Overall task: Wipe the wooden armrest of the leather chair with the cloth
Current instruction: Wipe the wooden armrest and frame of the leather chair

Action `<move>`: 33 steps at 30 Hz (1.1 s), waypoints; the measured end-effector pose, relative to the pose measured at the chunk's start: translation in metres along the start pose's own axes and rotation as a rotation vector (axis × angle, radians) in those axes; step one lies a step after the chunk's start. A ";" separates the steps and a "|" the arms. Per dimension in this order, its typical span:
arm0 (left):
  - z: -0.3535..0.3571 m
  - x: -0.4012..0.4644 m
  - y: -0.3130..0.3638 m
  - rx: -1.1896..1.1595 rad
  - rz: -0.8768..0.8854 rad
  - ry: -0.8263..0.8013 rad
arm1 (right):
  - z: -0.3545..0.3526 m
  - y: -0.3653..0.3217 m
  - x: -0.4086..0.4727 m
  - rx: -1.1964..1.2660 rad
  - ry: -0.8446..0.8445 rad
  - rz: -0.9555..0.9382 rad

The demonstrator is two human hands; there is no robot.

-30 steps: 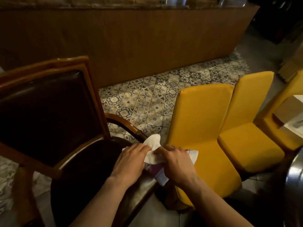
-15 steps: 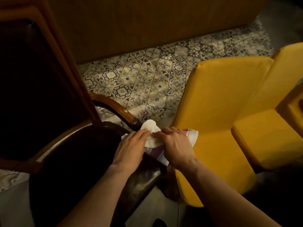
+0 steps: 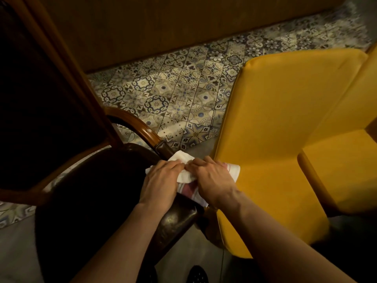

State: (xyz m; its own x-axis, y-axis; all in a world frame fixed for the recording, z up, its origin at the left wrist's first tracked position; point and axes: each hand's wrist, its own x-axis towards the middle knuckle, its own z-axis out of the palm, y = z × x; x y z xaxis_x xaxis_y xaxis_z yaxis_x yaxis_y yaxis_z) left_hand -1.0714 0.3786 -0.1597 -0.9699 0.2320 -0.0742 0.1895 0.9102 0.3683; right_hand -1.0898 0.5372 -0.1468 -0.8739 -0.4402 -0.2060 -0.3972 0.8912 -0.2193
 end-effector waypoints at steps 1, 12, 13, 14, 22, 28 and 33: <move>0.000 -0.001 0.003 -0.003 0.003 -0.003 | 0.000 0.001 -0.003 0.003 -0.002 0.000; 0.009 -0.014 0.033 -0.020 0.041 -0.044 | 0.000 0.016 -0.041 0.004 0.011 -0.002; 0.010 -0.016 0.036 -0.015 0.040 -0.047 | 0.001 0.017 -0.044 0.005 0.013 0.002; 0.011 -0.017 0.039 -0.010 0.040 -0.049 | 0.001 0.018 -0.047 0.008 0.012 0.006; 0.021 -0.031 0.062 -0.013 0.033 -0.091 | 0.003 0.027 -0.075 0.008 -0.006 0.033; 0.028 -0.044 0.079 -0.085 0.078 -0.113 | 0.000 0.030 -0.096 -0.023 -0.048 0.100; 0.026 -0.054 0.095 -0.125 0.137 -0.161 | -0.013 0.033 -0.115 -0.070 -0.138 0.104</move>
State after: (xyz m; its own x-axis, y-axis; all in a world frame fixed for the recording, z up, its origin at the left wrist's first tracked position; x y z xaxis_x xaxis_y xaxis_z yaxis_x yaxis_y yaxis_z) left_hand -0.9966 0.4615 -0.1451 -0.8976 0.4114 -0.1580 0.2879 0.8189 0.4965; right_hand -1.0056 0.6186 -0.1175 -0.8663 -0.3524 -0.3541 -0.3297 0.9358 -0.1246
